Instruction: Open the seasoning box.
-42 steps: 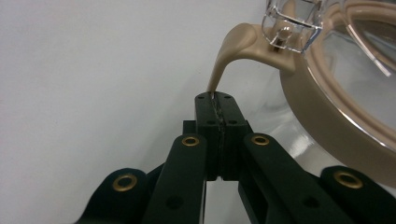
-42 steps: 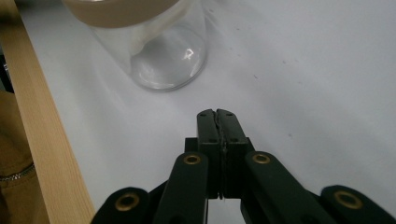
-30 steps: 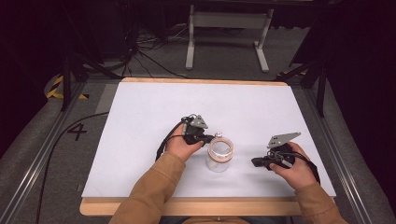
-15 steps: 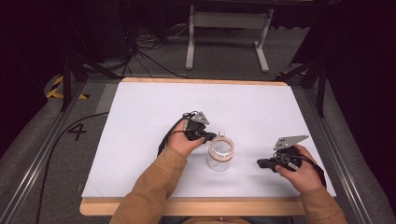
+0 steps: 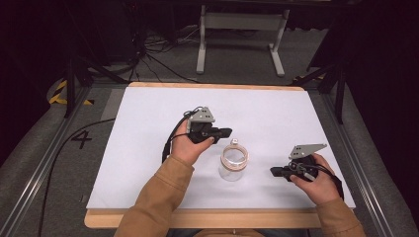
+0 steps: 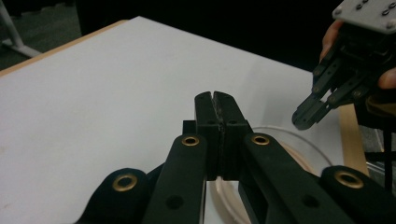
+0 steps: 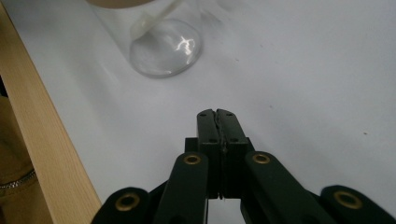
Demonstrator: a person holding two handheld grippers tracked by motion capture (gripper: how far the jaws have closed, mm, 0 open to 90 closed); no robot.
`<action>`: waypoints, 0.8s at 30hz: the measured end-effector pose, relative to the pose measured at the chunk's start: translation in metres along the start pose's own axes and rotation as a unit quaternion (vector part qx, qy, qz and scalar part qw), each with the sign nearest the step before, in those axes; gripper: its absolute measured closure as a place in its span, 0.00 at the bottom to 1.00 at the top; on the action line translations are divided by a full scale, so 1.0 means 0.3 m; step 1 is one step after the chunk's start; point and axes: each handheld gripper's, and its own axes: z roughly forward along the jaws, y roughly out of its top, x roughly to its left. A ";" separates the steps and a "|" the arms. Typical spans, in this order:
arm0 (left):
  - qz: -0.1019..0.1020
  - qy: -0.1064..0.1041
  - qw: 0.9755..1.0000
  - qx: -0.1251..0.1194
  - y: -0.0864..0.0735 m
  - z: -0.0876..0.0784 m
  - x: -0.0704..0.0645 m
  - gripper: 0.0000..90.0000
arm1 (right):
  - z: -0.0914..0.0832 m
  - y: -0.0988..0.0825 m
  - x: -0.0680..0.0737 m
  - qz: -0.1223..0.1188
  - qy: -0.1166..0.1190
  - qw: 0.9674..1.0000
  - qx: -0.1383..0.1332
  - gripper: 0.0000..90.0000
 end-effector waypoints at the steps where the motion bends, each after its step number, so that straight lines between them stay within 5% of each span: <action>1: 0.002 -0.003 1.000 -0.007 0.002 0.006 -0.005 1.00 | 0.002 0.001 0.004 -0.002 0.000 1.000 -0.002 1.00; 24: -0.002 0.002 1.000 0.013 -0.051 0.102 0.024 0.99 | 0.073 0.043 0.139 -0.059 0.037 0.997 -0.025 1.00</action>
